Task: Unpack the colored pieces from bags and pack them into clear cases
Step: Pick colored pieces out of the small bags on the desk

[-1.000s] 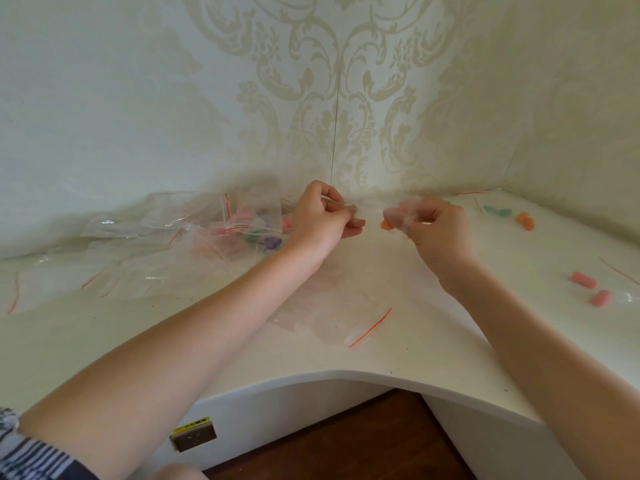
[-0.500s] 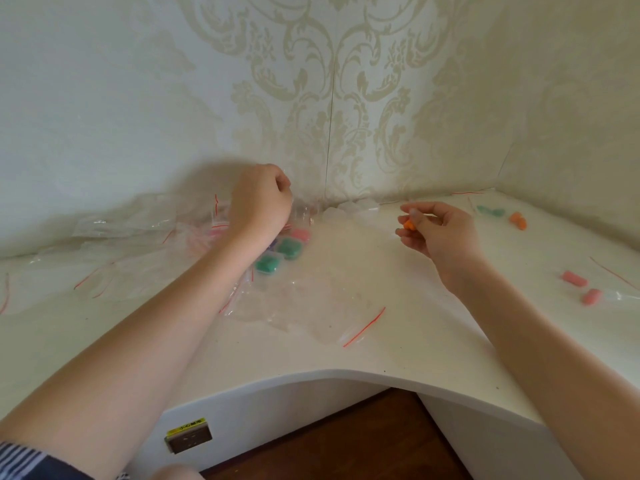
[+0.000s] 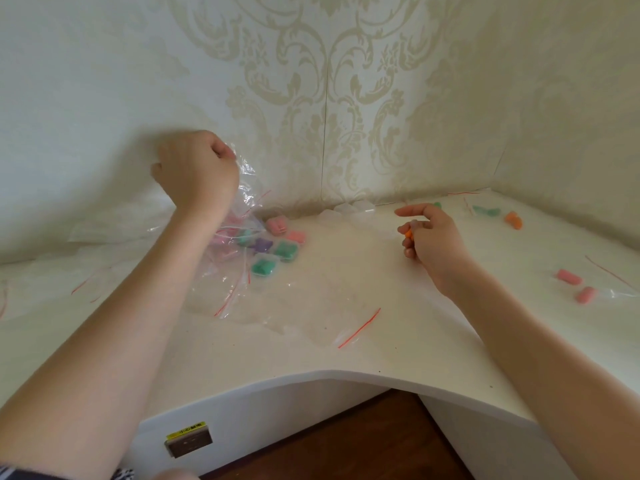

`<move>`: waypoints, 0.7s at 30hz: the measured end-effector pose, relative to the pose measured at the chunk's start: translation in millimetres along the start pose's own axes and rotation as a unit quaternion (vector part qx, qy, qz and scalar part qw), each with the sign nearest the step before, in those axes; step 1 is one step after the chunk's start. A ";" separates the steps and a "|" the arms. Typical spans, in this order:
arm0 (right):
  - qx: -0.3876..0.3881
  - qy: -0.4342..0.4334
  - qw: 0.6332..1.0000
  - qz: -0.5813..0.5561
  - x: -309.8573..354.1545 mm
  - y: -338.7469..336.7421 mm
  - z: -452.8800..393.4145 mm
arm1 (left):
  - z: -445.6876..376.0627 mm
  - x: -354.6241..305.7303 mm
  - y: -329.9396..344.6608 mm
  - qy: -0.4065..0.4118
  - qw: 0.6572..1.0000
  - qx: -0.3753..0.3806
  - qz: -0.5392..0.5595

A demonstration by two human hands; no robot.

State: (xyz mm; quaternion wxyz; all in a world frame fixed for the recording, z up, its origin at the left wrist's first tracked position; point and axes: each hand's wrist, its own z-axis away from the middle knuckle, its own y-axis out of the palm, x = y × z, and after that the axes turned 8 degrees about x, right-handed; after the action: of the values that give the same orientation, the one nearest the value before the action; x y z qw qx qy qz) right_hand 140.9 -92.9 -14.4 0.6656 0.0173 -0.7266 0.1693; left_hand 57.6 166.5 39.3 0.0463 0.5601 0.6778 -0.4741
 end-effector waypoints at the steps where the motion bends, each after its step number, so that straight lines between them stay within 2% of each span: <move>1: 0.001 0.001 1.000 0.008 -0.6 -0.2 0.0 | 3.5 -3.4 -0.1 0.005 0.999 -0.014 -0.037; 5: -0.002 0.014 0.999 0.033 -1.0 -0.9 -1.2 | 20.7 -14.3 1.2 0.125 0.977 -0.080 -0.151; 7: -0.010 0.017 0.999 0.038 -0.5 -1.1 -2.5 | 23.7 -12.8 7.8 0.187 0.962 -0.083 -0.182; 10: -0.026 0.016 0.998 0.052 0.5 -1.7 -3.0 | 29.3 -21.7 26.0 0.325 0.935 -0.021 -0.143; 12: -0.031 0.009 0.996 0.078 0.9 -2.0 -1.8 | 40.7 -31.7 42.4 0.411 0.902 0.088 -0.096; 14: -0.034 -0.001 0.994 0.106 1.2 -2.0 0.1 | 54.8 -35.3 57.9 0.404 0.883 0.223 -0.083; 16: -0.034 -0.008 0.992 0.120 1.8 -0.5 1.8 | 61.1 -29.7 70.7 0.365 0.873 0.309 -0.093; 19: -0.027 -0.023 0.989 0.144 1.7 3.3 4.1 | 58.5 -26.9 77.5 0.335 0.869 0.345 -0.119; 21: -0.018 -0.030 0.986 0.160 0.9 5.5 5.2 | 58.5 -31.9 80.0 0.334 0.856 0.352 -0.177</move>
State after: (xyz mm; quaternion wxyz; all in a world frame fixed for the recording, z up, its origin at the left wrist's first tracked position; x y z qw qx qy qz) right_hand 134.4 -88.9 -15.1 0.6079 -0.1065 -0.7427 0.2599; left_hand 106.3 97.0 -20.9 -0.4675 0.5346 0.5281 -0.4656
